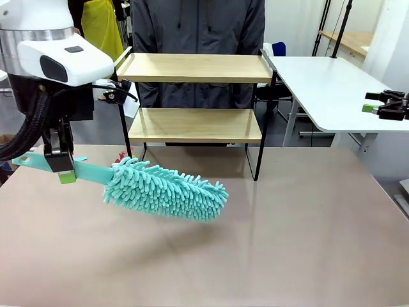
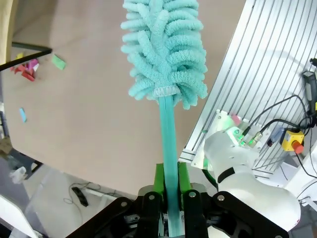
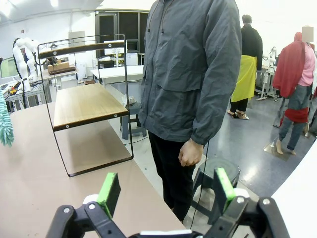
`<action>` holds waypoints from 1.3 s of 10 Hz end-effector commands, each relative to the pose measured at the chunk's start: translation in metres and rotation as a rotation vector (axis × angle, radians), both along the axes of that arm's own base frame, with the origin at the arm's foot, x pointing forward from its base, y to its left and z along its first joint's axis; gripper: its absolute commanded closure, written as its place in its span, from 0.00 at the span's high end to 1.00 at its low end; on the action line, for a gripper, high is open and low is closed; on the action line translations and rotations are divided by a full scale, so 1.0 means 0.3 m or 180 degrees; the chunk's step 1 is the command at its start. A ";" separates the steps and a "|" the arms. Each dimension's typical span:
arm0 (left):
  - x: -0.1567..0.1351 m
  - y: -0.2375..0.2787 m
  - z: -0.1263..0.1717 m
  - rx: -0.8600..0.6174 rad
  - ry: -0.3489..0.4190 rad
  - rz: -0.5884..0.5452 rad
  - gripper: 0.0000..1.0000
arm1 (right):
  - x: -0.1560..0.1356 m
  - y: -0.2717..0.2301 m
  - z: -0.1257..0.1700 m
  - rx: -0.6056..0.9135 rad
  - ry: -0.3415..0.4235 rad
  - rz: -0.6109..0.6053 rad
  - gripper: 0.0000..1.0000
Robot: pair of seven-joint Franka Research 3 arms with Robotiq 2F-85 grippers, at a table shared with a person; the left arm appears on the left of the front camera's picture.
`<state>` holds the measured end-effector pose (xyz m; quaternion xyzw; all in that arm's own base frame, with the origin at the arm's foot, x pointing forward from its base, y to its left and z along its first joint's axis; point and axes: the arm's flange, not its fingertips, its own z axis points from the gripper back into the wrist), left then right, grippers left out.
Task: Clean the shelf.
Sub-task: Hand the Duster back to the human.
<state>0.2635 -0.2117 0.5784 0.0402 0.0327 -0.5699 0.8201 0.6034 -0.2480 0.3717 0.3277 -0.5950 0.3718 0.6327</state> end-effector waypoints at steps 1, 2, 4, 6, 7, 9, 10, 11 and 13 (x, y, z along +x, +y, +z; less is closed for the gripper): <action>-0.005 0.008 0.003 -0.0040 0.0003 0.0020 0.13 | 0.000 0.005 0.009 -0.0009 -0.0012 0.0015 1.00; -0.005 0.008 0.003 -0.0040 0.0003 0.0020 0.13 | 0.000 0.005 0.009 -0.0009 -0.0012 0.0015 1.00; -0.005 0.008 0.003 -0.0040 0.0003 0.0020 0.13 | 0.000 0.005 0.009 -0.0009 -0.0012 0.0015 1.00; -0.005 0.008 0.003 -0.0040 0.0003 0.0020 0.13 | 0.000 0.005 0.009 -0.0009 -0.0012 0.0015 1.00; 0.000 0.000 0.000 0.0000 0.0000 0.0000 0.13 | 0.000 0.000 0.000 0.0000 0.0000 0.0000 1.00; 0.004 0.048 0.003 -0.0330 -0.0069 0.0013 0.13 | -0.061 0.113 0.182 -0.0036 -0.0078 0.0324 1.00; -0.002 0.036 -0.012 -0.0514 -0.0109 -0.0090 0.13 | -0.095 0.170 0.246 -0.0004 0.0035 0.0493 1.00; -0.002 0.025 -0.018 -0.0597 -0.0181 -0.0149 0.13 | -0.129 0.232 0.304 0.0066 0.0176 0.0653 1.00; -0.009 0.014 -0.045 -0.0862 -0.0305 -0.0269 0.13 | -0.244 0.379 0.395 0.0198 0.0558 0.1014 1.00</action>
